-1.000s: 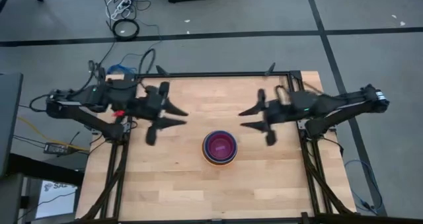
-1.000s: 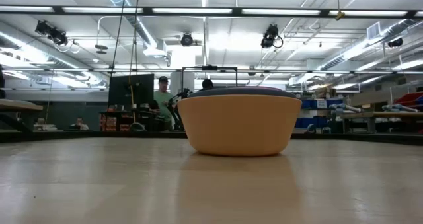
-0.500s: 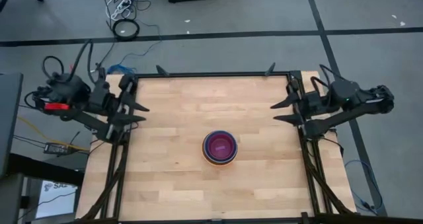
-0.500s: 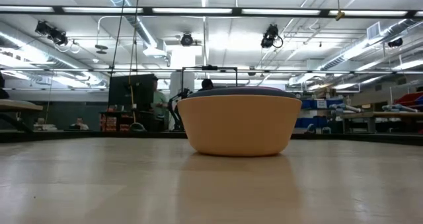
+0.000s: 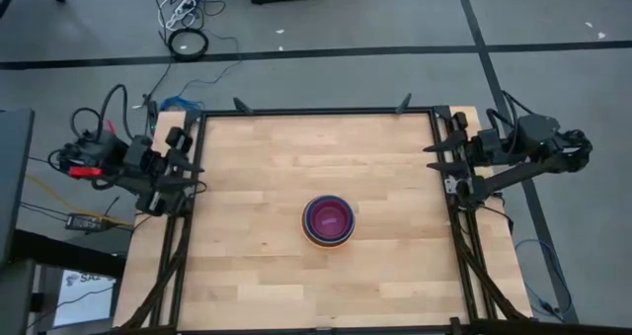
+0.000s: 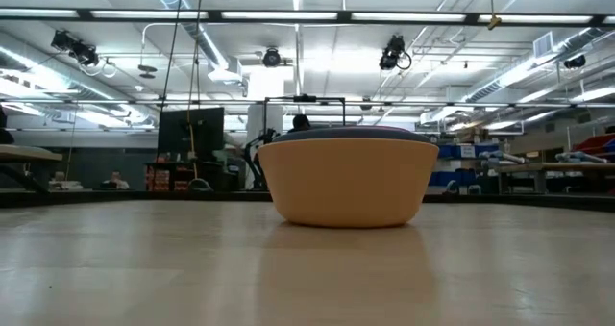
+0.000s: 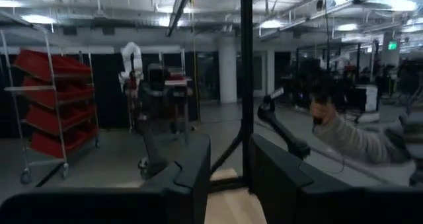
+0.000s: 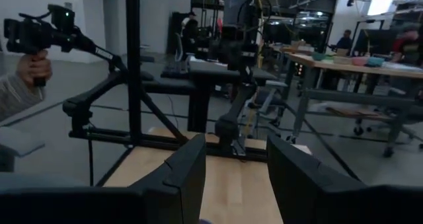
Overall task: Nest bowls inside each other
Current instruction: Return to Home Position
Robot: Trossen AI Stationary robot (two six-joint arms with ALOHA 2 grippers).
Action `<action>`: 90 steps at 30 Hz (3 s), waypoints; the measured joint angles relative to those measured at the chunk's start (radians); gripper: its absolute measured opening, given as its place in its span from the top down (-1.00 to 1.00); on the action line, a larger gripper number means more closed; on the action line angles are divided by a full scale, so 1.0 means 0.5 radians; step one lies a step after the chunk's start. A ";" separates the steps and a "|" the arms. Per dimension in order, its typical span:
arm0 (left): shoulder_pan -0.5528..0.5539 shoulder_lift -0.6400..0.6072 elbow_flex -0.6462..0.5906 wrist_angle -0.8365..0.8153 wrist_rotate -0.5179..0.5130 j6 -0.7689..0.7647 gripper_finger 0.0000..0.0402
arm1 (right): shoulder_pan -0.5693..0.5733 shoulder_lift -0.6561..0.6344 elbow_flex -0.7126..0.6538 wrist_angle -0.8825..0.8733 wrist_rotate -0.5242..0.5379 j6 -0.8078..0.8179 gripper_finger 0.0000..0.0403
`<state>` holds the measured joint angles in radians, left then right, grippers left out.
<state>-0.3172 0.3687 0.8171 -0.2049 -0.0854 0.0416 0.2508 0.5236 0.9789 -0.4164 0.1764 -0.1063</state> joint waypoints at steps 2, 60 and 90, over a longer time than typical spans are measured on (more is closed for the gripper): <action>0.002 0.005 -0.027 0.018 0.000 0.020 0.43 | 0.000 -0.023 -0.030 0.013 0.013 -0.020 0.27; 0.709 -0.103 -1.311 1.227 -0.117 0.204 0.43 | -0.481 -0.724 -1.323 0.706 -0.181 0.037 0.27; 0.642 -0.463 -1.500 1.481 -0.224 0.306 0.43 | -0.483 -1.042 -1.856 0.926 -0.002 0.141 0.27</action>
<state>0.0036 0.1372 0.0672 0.5356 -0.1975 0.1948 0.0094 0.0025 0.0508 0.0466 0.1753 -0.0359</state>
